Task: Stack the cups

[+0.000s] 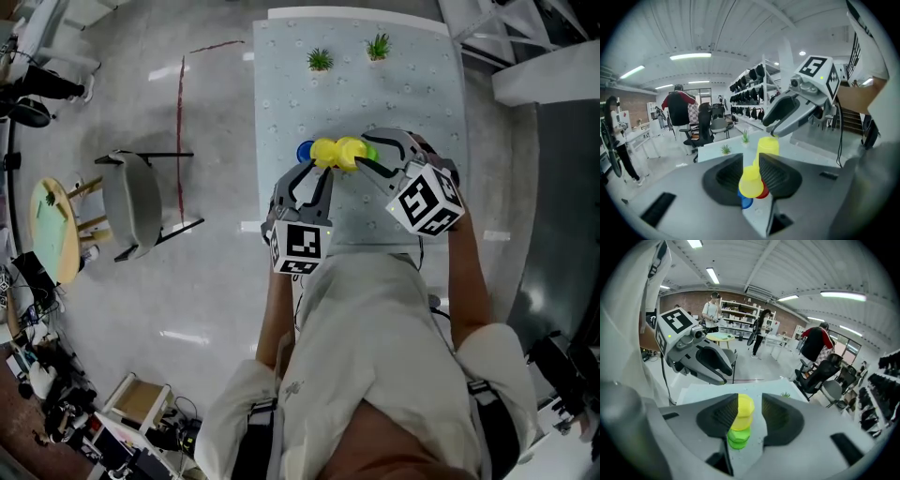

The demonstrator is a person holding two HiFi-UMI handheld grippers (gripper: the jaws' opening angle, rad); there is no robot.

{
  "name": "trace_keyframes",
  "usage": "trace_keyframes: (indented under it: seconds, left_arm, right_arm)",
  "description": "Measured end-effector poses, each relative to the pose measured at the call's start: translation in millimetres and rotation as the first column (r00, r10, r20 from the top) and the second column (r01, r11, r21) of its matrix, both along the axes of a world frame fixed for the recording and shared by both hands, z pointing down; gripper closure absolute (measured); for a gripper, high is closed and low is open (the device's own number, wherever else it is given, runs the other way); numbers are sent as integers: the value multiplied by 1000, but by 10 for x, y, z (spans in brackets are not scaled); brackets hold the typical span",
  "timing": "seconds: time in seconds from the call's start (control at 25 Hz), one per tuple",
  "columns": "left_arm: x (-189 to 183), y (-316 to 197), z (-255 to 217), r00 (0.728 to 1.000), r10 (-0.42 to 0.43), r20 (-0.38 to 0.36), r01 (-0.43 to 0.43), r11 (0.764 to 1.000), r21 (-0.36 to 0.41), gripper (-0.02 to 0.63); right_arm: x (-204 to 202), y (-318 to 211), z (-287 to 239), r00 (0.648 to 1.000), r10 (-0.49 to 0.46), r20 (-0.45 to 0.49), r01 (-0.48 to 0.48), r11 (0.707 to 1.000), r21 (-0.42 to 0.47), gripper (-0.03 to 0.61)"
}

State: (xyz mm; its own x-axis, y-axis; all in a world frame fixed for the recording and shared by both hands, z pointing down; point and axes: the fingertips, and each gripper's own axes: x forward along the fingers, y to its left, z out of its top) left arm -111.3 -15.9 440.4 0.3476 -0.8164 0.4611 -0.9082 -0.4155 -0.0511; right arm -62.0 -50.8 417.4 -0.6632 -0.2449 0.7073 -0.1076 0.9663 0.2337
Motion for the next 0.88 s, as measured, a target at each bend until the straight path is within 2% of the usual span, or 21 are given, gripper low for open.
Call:
trace_keyframes:
  seconds: [0.16,0.36,0.52,0.72,0.88]
  left_arm:
    - [17,-1,-131,1000,18,-13,-17,998,57,506]
    - [63,13,-246,999,42,-27,-39,992,118,516]
    - [149,2,-345,996,77,-37,-70,986,154,520]
    - [280,17,-470,993,107,-45,-97,978,185,522]
    - [369,39,-524,993,112,-33,-103,975,197,522]
  right_arm:
    - [40,24,-117,993,90,76,-93,995,36,453]
    - [154,89,-222,961,212,176,-224,973,54,474]
    - [286,160,-244,926,299,232,-321,945,61,477]
    - [491,196,-308,866,403,295,-442,894,76,487]
    - [623,211,-313,843,441,307,-486,869,89,520]
